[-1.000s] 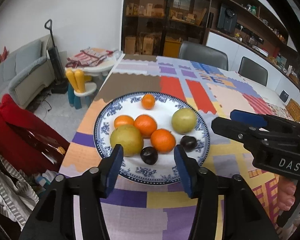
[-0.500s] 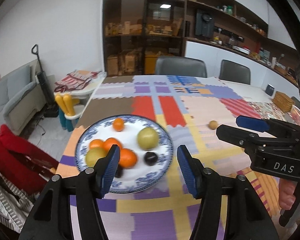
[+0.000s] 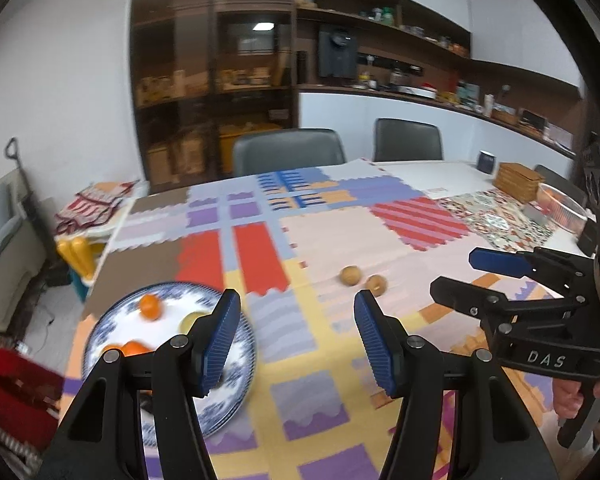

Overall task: Organize fruits
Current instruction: 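Withdraw both open tools toward the two small brown fruits, then grasp a small brown fruit with each tool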

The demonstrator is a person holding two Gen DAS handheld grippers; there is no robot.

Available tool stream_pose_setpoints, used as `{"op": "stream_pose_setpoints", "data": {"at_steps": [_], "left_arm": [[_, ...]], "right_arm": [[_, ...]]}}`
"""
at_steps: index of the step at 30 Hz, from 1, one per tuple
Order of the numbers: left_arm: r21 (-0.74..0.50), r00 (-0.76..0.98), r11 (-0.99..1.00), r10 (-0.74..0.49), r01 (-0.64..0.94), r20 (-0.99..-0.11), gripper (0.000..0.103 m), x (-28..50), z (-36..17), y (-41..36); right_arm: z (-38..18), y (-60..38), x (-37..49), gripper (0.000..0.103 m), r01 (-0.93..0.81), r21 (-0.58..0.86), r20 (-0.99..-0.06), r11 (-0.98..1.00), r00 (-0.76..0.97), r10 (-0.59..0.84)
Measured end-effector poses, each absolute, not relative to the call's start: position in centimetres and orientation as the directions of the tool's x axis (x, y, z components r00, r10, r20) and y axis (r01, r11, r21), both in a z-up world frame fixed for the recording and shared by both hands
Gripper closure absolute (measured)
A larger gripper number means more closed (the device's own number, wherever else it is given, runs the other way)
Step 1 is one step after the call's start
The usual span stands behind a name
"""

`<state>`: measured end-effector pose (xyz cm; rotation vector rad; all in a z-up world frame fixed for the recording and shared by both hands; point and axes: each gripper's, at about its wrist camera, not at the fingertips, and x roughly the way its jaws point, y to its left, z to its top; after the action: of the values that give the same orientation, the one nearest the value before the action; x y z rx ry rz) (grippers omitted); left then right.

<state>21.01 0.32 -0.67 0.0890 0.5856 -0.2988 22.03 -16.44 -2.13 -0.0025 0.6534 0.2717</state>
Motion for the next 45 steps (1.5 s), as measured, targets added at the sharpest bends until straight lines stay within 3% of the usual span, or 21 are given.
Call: {"op": "stream_pose_setpoints", "data": {"at_steps": [10, 18, 34, 42, 45], "left_arm": [[0.009, 0.716, 0.887, -0.366, 0.461, -0.595, 0.045, 26.2, -1.9, -3.0], [0.019, 0.606, 0.83, -0.391, 0.557, -0.692, 0.051, 31.6, -4.8, -5.2], [0.0, 0.43, 0.754, -0.375, 0.657, -0.821, 0.067, 37.8, -9.8, -8.1], [-0.044, 0.373, 0.737, -0.391, 0.674, -0.842, 0.067, 39.0, -10.5, -8.7], [-0.062, 0.363, 0.738, -0.401, 0.672, -0.841, 0.068, 39.2, -10.5, -8.9]], "right_arm": [[-4.1, -18.7, 24.9, 0.039, -0.191, 0.053, -0.624, 0.98, 0.76, 0.182], [-6.9, -19.1, 27.5, 0.04, -0.186, 0.053, -0.666, 0.981, 0.725, 0.173], [-11.6, -18.9, 32.9, 0.054, -0.213, 0.131, -0.74, 0.968, 0.629, 0.238], [-12.7, -19.1, 34.4, 0.061, -0.214, 0.152, -0.749, 0.965, 0.613, 0.254], [-12.7, -19.2, 34.7, 0.07, -0.224, 0.162, -0.744, 0.961, 0.612, 0.268]]}}
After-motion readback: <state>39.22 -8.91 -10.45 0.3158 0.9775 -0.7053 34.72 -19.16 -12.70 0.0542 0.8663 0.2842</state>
